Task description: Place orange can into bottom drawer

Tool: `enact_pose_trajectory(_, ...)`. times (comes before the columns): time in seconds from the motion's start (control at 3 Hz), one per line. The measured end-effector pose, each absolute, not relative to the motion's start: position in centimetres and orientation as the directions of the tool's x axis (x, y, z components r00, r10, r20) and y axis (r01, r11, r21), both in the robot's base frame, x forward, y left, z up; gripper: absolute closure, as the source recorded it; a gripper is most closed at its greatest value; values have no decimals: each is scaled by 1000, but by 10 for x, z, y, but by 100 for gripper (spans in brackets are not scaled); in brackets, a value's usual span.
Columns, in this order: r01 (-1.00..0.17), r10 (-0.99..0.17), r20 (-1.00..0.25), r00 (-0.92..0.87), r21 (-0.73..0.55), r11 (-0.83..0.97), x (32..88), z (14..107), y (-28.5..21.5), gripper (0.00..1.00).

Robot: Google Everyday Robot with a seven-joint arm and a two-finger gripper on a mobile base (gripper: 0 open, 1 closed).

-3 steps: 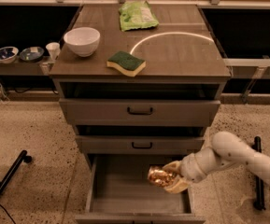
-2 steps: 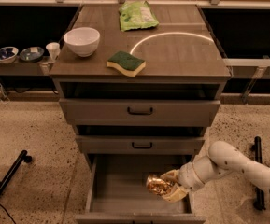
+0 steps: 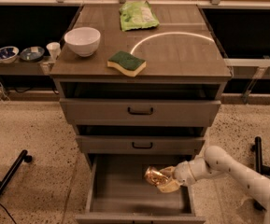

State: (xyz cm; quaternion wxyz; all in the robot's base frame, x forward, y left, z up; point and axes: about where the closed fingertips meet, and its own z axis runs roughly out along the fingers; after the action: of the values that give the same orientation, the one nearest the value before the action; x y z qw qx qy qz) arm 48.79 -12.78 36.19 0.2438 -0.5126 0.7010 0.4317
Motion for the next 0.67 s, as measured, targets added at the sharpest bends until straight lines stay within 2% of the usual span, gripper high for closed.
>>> enact_pose_trajectory(0.33, -873, -390, -783, -485, 408, 267, 515, 308, -124, 100)
enact_pose_trajectory(0.67, -812, -327, -760, -562, 432, 392, 526, 276, -120, 100)
